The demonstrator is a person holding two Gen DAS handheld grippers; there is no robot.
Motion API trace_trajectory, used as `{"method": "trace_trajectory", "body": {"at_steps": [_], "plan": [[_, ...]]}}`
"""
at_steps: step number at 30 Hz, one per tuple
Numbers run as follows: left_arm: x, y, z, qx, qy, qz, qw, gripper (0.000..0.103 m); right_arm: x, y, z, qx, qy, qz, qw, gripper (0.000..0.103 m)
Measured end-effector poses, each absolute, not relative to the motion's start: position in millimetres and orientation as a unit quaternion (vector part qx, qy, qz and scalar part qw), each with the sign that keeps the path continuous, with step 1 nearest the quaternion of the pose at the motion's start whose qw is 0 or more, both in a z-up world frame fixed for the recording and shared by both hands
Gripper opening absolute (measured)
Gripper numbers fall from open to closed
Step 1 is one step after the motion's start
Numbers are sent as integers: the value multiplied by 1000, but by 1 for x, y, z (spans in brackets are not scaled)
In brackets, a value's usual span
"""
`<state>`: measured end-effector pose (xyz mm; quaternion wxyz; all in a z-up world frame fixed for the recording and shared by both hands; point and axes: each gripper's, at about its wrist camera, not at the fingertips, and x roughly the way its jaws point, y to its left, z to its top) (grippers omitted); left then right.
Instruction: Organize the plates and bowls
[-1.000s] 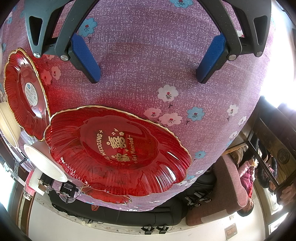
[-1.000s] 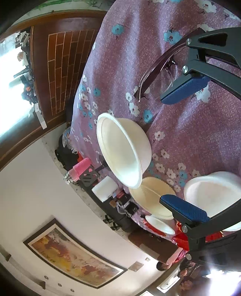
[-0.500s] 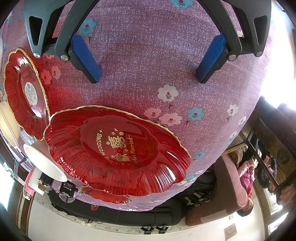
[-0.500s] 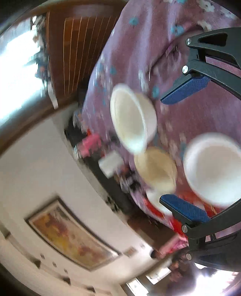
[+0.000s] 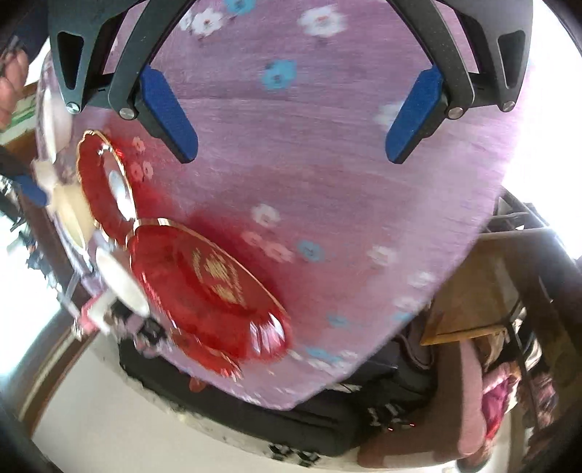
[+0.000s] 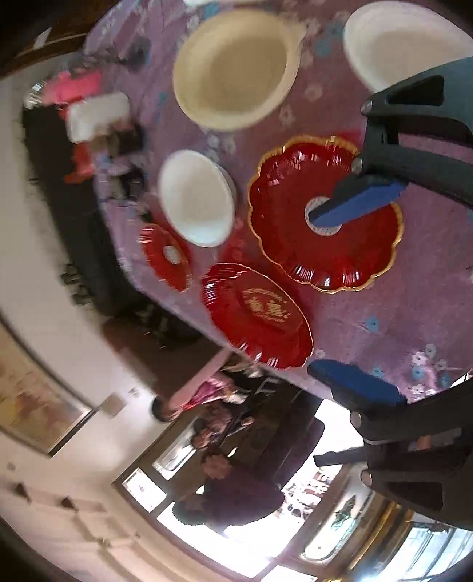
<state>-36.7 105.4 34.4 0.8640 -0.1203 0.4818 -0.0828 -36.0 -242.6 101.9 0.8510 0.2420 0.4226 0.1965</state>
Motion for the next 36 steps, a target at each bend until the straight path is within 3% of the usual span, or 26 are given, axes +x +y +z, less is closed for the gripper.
{"method": "trace_trajectory", "body": {"at_steps": [3,5,8,12,17,18,19,21,25,31,36], "plan": [[-32,129,44,-119,485,-71,864,103,-13,-230,93,250,456,192,832,62],[-21,135,48,-116,493,-73,859,99,5,-225,92,241,471,186,828,61],[6,135,57,-93,504,-66,856,90,30,-211,85,222,490,167,826,58],[59,124,63,-89,513,-69,851,73,64,-201,73,192,506,140,829,41],[120,100,41,-98,546,-66,829,60,102,-193,54,188,514,124,828,40],[127,93,36,-96,551,-73,826,55,107,-190,52,183,514,131,828,35],[131,88,31,-95,556,-78,822,39,112,-184,49,165,520,131,828,32],[139,79,16,-96,575,-77,809,19,116,-182,45,161,526,116,827,8],[112,74,34,-74,538,-76,837,19,96,-178,49,156,525,121,828,8],[11,90,61,-64,496,-106,860,20,10,-175,69,158,509,176,827,9],[-63,105,42,-61,503,-88,857,21,-55,-160,59,146,516,215,816,10]]}}
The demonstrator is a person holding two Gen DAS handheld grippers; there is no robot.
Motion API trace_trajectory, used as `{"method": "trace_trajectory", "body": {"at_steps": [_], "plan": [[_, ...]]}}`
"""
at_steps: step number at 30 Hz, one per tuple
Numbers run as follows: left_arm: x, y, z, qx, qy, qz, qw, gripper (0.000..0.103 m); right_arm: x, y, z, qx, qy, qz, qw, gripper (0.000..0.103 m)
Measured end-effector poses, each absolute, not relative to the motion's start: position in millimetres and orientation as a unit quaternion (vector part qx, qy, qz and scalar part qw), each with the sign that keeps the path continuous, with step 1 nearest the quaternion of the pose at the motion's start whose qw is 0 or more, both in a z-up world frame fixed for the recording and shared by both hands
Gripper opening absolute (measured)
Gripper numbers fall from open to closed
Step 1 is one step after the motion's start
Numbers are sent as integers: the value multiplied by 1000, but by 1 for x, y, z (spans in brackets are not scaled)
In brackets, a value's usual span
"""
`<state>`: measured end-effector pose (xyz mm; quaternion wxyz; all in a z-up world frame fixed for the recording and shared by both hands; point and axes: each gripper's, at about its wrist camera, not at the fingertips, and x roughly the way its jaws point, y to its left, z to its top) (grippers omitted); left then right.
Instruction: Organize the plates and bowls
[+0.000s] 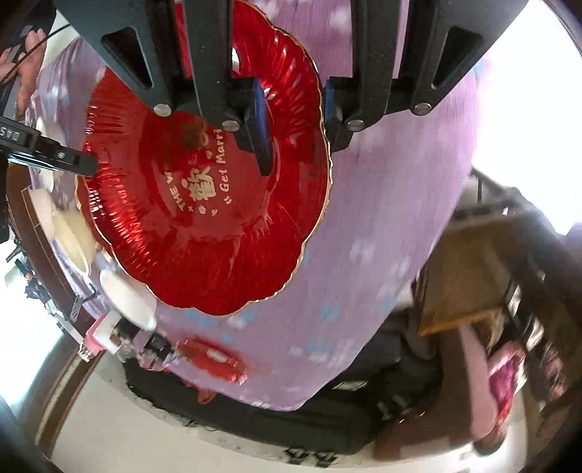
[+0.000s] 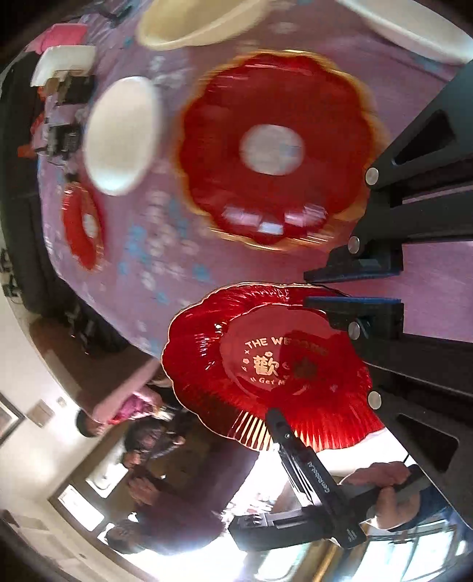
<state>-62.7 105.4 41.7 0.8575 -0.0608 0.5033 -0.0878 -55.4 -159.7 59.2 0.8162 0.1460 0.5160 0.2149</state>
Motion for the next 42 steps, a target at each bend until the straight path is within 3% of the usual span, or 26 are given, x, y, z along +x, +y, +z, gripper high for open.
{"method": "trace_trajectory", "body": {"at_steps": [6,9,12,19,24,27,42], "plan": [[-77,106,18,-68,502,-66,860,22,-77,-148,39,98,506,219,828,15],[-93,103,34,-58,466,-68,880,33,-96,-165,57,98,463,216,854,16],[-104,108,52,-49,428,-58,900,38,-113,-205,65,128,428,203,871,29],[-115,97,82,-61,411,-127,901,43,-145,-278,25,205,470,187,838,29],[-116,46,88,-42,420,-196,885,43,-144,-307,28,227,452,167,846,28],[-115,19,88,-33,431,-217,875,49,-141,-325,34,222,438,113,864,29],[-72,-72,84,-30,485,-223,845,54,-131,-305,35,250,427,125,860,29]]}}
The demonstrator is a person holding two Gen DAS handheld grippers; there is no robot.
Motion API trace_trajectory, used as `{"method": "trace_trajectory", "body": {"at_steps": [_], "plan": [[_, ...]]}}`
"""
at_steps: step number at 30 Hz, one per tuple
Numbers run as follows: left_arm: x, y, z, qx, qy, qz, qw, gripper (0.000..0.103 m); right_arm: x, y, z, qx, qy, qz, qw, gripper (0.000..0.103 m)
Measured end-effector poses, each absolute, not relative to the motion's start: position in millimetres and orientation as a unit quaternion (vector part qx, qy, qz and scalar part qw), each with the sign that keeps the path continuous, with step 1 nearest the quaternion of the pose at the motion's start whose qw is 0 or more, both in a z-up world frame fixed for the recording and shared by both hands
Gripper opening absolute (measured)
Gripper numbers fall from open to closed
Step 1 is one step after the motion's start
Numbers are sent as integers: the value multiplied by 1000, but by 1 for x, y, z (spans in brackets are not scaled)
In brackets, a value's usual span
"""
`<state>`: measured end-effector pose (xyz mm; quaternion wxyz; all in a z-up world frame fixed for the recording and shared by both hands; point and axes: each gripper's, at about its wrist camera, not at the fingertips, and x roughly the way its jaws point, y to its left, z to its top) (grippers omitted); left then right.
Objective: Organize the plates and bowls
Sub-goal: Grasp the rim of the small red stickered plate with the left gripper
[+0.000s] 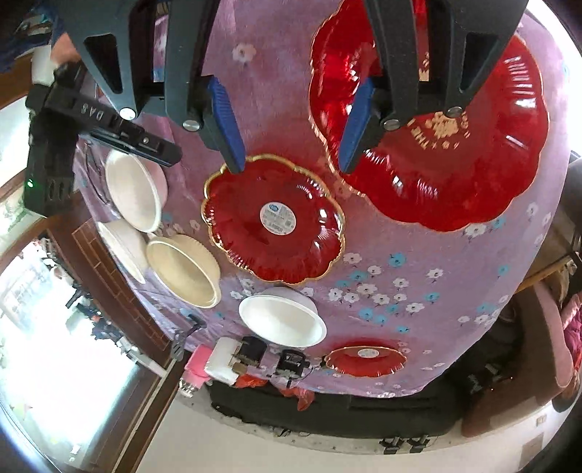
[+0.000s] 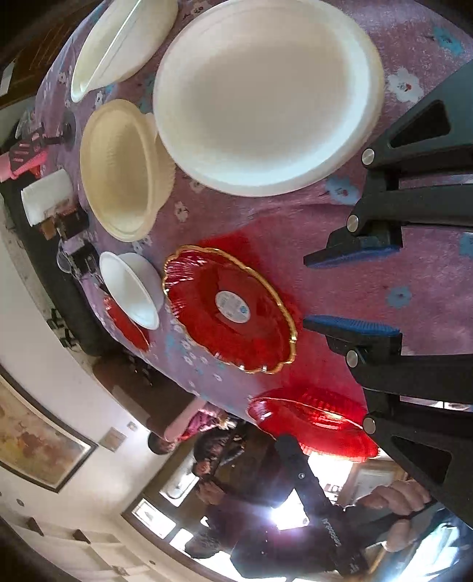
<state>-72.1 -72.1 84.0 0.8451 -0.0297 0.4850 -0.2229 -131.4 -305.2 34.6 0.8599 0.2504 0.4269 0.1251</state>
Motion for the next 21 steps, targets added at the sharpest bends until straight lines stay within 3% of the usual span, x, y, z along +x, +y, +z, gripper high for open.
{"method": "trace_trajectory", "body": {"at_steps": [21], "plan": [[43,-88,33,-34,576,-107,810,56,-83,-294,30,267,454,67,847,32]]}}
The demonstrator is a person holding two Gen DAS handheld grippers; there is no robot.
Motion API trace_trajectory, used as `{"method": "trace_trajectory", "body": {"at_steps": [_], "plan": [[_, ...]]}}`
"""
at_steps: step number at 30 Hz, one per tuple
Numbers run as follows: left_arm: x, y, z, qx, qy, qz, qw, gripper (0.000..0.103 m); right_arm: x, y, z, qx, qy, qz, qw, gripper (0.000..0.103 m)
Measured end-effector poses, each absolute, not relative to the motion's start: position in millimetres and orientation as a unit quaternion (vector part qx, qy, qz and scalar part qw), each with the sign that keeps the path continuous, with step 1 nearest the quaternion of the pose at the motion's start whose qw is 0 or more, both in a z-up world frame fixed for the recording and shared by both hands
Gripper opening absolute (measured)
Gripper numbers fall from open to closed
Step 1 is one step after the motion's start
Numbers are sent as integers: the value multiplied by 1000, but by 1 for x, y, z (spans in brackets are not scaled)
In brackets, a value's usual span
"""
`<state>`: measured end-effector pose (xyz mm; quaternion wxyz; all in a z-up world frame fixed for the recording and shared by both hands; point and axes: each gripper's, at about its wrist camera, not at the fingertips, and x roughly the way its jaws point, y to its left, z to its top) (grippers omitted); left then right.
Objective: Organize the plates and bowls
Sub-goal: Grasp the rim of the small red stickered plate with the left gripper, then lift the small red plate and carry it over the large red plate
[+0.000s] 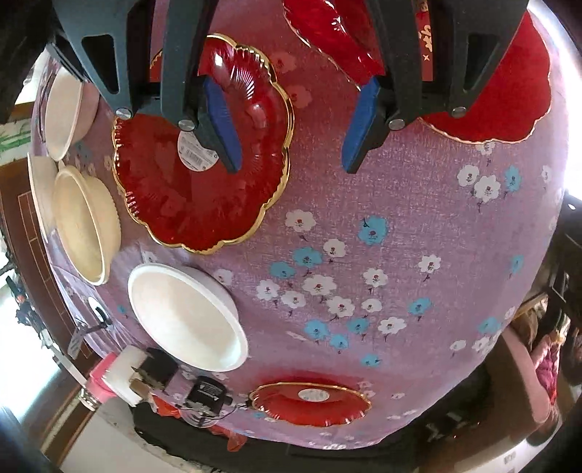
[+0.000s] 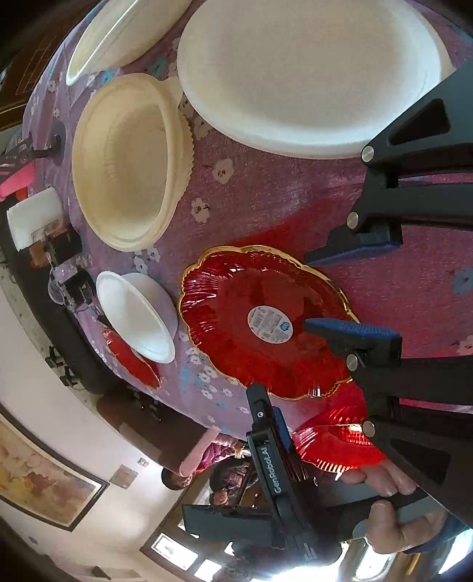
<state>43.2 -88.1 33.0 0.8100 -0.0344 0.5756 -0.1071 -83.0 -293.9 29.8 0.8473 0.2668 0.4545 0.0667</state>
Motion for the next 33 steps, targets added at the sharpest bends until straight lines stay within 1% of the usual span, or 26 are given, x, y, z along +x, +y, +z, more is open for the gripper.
{"method": "trace_trajectory", "body": {"at_steps": [9,12,15,20,22,23,24,26,33], "plan": [[52,-98,25,-27,577,-114,808,55,-68,-289,28,250,465,53,847,33],[51,-101,24,-21,578,-121,807,48,-64,-288,28,241,466,47,850,33],[51,-105,21,-19,582,-131,802,39,-59,-287,26,237,469,45,849,33],[52,-108,18,-11,581,-133,803,34,-53,-282,19,231,478,46,846,33],[51,-108,18,-9,579,-133,804,32,-52,-281,18,224,476,43,850,31],[51,-108,18,-9,578,-132,805,32,-52,-281,18,224,474,41,851,28],[51,-107,17,-8,578,-131,805,32,-53,-283,18,223,471,38,853,21],[51,-107,17,-6,577,-131,806,32,-52,-285,18,221,470,36,854,15],[51,-108,16,-5,576,-131,807,32,-54,-291,21,234,461,44,855,15]]}}
